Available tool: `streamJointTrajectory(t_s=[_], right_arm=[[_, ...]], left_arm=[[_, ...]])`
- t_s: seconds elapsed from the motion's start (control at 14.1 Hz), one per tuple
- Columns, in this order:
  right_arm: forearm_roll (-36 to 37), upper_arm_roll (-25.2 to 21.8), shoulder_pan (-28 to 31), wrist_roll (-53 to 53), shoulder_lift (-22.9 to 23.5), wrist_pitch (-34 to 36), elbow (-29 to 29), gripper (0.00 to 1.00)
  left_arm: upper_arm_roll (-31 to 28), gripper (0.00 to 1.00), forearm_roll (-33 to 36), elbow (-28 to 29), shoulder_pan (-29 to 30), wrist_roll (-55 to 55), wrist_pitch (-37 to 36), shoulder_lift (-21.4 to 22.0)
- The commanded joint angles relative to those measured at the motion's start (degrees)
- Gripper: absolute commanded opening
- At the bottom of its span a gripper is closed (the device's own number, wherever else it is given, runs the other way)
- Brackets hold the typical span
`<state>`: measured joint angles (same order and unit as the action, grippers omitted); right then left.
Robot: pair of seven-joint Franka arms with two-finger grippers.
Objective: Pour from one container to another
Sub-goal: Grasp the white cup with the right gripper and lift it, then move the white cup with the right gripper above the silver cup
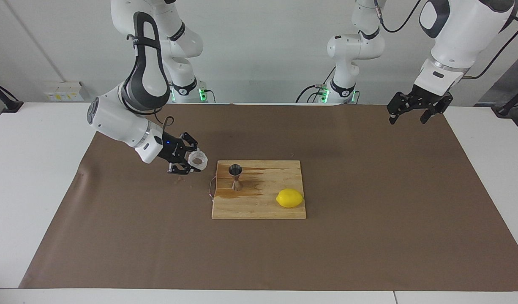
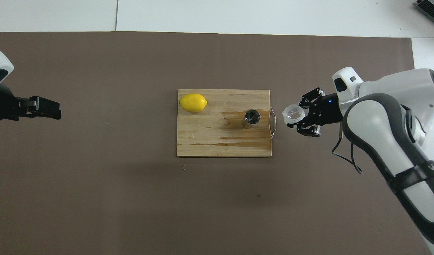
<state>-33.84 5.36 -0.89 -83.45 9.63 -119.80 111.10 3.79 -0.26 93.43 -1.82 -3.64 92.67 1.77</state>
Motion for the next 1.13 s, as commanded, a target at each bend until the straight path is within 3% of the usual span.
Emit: streamJointTrajectory(t_s=[0.0,1.06], right_arm=[[5.9,0.1,-3.8,6.2,-0.3,-4.2,-0.4,0.39],[27.3,0.1,-13.0,20.4,-0.5,-6.4,-3.3,0.38]], left_arm=[[0.0,1.0,0.5,1.6,0.2,0.1,0.4,1.5],[0.5,1.0,0.5,3.1,1.2,2.1,-0.6,2.1]])
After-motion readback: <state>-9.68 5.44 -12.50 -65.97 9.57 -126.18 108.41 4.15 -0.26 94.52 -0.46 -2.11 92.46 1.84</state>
